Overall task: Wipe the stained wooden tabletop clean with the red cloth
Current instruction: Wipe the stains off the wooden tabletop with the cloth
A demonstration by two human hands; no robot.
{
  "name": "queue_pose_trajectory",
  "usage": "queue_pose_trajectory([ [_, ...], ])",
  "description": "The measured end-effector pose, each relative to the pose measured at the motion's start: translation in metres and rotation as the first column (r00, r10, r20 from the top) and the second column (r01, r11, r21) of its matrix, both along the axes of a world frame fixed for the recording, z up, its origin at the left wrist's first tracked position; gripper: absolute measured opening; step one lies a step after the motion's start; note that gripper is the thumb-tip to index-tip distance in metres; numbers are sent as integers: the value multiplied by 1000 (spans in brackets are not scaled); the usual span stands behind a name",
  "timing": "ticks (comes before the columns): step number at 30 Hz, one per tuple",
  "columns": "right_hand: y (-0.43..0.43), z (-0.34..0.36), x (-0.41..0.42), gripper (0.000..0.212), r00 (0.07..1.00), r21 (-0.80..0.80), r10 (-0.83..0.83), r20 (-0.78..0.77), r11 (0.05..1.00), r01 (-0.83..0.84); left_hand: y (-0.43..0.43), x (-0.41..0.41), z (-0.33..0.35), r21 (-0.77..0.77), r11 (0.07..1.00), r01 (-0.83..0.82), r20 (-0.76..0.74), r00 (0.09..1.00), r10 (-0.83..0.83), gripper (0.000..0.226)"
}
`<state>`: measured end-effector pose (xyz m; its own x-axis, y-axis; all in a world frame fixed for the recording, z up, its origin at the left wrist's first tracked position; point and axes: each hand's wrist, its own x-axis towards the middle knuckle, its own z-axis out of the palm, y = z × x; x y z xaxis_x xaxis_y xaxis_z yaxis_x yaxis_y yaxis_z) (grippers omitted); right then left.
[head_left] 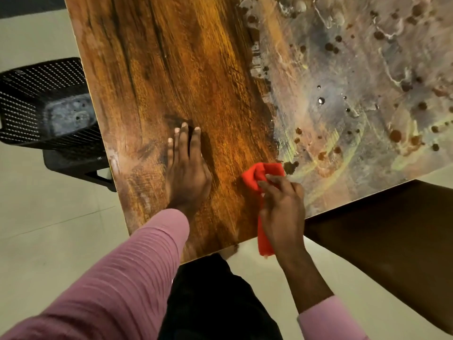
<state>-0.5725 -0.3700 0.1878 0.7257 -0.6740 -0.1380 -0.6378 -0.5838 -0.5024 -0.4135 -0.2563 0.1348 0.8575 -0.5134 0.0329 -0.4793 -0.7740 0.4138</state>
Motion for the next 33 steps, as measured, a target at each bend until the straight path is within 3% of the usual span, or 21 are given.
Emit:
queue_pose_trajectory([
  [3, 23, 4, 0, 49, 999, 22, -39, -13, 999, 39, 1, 0, 0, -1, 1000, 5, -7, 1000, -5, 60],
  [7, 83, 8, -33, 48, 952, 57, 300, -67, 953, -297, -1, 0, 2, -3, 1000, 7, -14, 1000, -7, 60],
  [10, 75, 9, -57, 42, 922, -6, 380, -77, 924, -381, -1, 0, 2, -1, 1000, 6, -11, 1000, -6, 58],
  [15, -2, 4, -70, 49, 991, -101, -31, -127, 995, 18, -2, -1, 1, 0, 1000, -4, -14, 1000, 4, 56],
  [18, 11, 5, -59, 50, 988, -91, -121, -96, 989, 112, -2, 0, 2, 2, 1000, -9, -23, 1000, 9, 56],
  [23, 67, 3, -58, 53, 963, -7, 251, -97, 967, -253, -4, -3, 4, -3, 1000, -23, -19, 1000, 23, 56],
  [25, 52, 3, -64, 50, 950, -27, 297, -99, 953, -301, -3, -3, 4, -4, 1000, -18, -13, 1000, 18, 55],
  [27, 21, 4, -75, 49, 975, -79, 186, -123, 977, -197, -3, -2, 3, -15, 1000, -16, -17, 1000, 16, 55],
  [31, -55, 2, -86, 46, 976, -115, -182, -120, 979, 168, -4, -3, 0, -19, 1000, -11, -1, 1000, 11, 56],
  [33, -53, 2, -78, 43, 963, -128, -248, -106, 964, 235, -3, -1, -1, -21, 1000, -21, -4, 1000, 21, 56],
])
